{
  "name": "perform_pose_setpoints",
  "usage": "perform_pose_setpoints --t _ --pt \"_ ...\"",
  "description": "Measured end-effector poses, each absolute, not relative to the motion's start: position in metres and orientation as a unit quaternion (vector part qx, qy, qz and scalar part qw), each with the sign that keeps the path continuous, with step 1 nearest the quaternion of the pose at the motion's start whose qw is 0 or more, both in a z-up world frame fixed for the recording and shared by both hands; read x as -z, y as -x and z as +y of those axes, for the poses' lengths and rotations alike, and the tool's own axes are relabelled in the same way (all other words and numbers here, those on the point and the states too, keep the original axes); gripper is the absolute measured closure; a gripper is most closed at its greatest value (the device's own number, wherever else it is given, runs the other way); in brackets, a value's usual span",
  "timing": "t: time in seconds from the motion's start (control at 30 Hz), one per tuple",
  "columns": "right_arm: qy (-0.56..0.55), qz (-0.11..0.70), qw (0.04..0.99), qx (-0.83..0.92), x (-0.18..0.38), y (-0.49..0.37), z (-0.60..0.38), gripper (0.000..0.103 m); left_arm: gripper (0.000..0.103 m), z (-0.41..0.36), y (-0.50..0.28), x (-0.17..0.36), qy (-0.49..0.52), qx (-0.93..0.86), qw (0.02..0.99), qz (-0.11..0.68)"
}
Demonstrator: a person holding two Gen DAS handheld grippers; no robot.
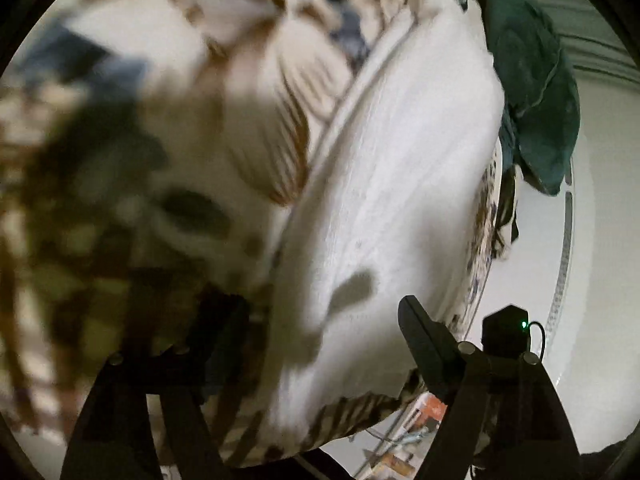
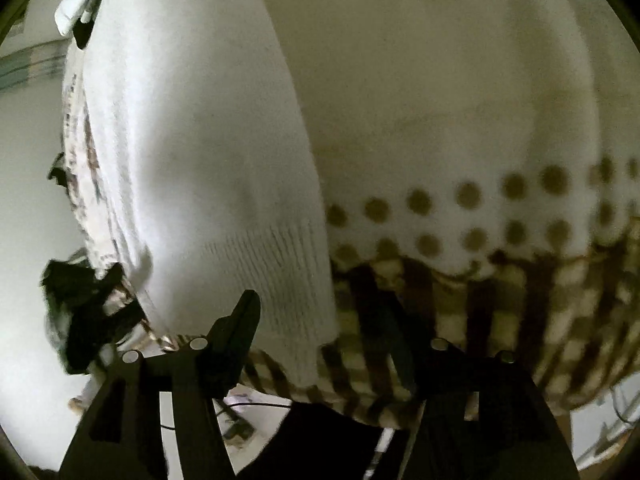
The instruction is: Fold small clothes
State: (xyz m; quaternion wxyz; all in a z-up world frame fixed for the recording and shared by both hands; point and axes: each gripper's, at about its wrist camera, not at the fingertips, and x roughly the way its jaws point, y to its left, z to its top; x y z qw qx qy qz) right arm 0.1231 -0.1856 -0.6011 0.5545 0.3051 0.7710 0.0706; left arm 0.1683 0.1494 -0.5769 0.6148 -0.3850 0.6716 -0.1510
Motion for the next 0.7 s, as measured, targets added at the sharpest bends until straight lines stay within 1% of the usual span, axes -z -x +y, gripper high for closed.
perform_pose_setpoints --t 0.07,0.1,0.13,0.17,0.2,0.23,0.27,0.3,0.33,0.5,0.6,0.7 --pt "-0.326 0.766 0.548 -0.082 0.611 -0.13 -0.179 0.039 0.027 0.139 -0.172 0.581 0.367 0.158 0.616 0.679" --pt "-0.332 0.765 0.545 -0.085 0.618 -0.133 -0.172 0.037 0.029 0.132 -0.174 0.58 0.355 0.159 0.622 0.679" --pt "-0.341 0.761 0.545 -0.086 0.621 -0.135 -0.168 0.037 0.03 0.127 -0.175 0.577 0.344 0.16 0.629 0.679" --pt "-0.351 0.757 0.544 -0.085 0.627 -0.133 -0.165 0.037 0.042 0.122 -0.177 0.572 0.326 0.159 0.638 0.68" --pt "-0.364 0.752 0.543 -0.082 0.63 -0.133 -0.164 0.037 0.079 0.118 -0.177 0.568 0.307 0.156 0.645 0.682" --pt "-0.378 0.746 0.543 -0.075 0.631 -0.133 -0.163 0.051 0.091 0.115 -0.175 0.567 0.303 0.159 0.645 0.684" --pt "-0.387 0.743 0.541 -0.072 0.632 -0.132 -0.161 0.065 0.09 0.114 -0.174 0.564 0.304 0.16 0.645 0.683" --pt "-0.4 0.741 0.534 -0.073 0.632 -0.131 -0.161 0.083 0.091 0.114 -0.174 0.561 0.302 0.156 0.647 0.682" --pt "-0.413 0.737 0.53 -0.073 0.632 -0.131 -0.161 0.087 0.091 0.115 -0.171 0.559 0.305 0.152 0.646 0.683" --pt "-0.457 0.718 0.518 -0.081 0.608 -0.135 -0.165 0.089 0.091 0.13 -0.171 0.538 0.372 0.145 0.623 0.672" --pt "-0.456 0.705 0.533 -0.107 0.578 -0.159 -0.164 0.09 0.091 0.136 -0.185 0.517 0.408 0.15 0.614 0.659" --pt "-0.453 0.687 0.553 -0.134 0.548 -0.194 -0.169 0.09 0.091 0.136 -0.216 0.494 0.433 0.164 0.616 0.637"
